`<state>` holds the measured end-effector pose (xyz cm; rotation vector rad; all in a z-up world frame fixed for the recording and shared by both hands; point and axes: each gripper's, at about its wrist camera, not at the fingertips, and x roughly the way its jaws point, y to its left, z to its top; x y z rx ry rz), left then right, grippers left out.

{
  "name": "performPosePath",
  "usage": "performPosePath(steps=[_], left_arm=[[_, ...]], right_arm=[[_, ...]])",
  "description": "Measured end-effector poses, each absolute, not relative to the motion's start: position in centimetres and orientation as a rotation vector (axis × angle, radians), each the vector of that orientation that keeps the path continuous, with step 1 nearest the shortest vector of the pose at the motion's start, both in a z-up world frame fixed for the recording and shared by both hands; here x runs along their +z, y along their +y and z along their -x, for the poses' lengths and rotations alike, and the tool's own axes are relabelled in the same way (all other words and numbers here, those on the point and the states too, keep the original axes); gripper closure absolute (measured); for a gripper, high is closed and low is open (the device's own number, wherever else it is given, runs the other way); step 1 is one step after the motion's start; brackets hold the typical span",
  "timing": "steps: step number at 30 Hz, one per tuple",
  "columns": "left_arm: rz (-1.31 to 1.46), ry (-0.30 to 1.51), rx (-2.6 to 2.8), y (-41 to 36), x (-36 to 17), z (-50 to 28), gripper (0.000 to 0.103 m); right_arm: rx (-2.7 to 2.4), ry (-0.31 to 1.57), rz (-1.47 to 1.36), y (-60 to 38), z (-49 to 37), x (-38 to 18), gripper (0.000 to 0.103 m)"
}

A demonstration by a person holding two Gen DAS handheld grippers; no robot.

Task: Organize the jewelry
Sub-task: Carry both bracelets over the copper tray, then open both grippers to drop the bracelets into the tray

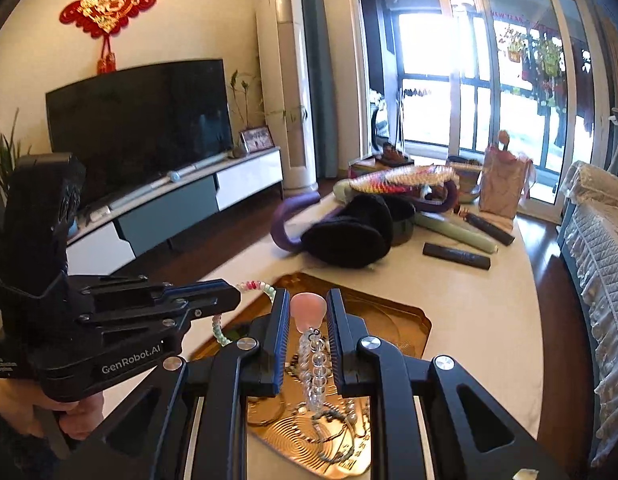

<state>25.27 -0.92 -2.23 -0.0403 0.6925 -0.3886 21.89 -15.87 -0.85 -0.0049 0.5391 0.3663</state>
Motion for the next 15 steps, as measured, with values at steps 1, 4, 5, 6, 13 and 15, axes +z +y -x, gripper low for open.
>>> performPosePath(steps=[1, 4, 5, 6, 13, 15], left_arm=[[0.045, 0.707, -0.382, -1.0, -3.0, -26.2, 0.096], [0.042, 0.731, -0.358, -1.1, -4.8, -28.5, 0.096], [0.041, 0.740, -0.355, -1.1, -5.3, -29.1, 0.096], [0.032, 0.762, -0.351, -1.3, -6.1, -30.3, 0.096], [-0.022, 0.827, -0.297, -1.5, -9.7, -33.8, 0.096], [-0.022, 0.865, -0.289, -1.3, -10.8, -34.3, 0.096]], right_arm=[[0.359, 0.550, 0.013, -15.8, -22.5, -1.4, 0.086], [0.333, 0.594, 0.040, -15.7, -25.3, -3.6, 0.086], [0.327, 0.603, 0.045, -15.6, -25.8, -4.1, 0.086], [0.320, 0.621, 0.056, -15.6, -26.8, -5.0, 0.086], [0.307, 0.723, 0.028, -16.4, -30.3, -9.6, 0.086], [0.303, 0.745, 0.022, -16.5, -30.7, -10.5, 0.086]])
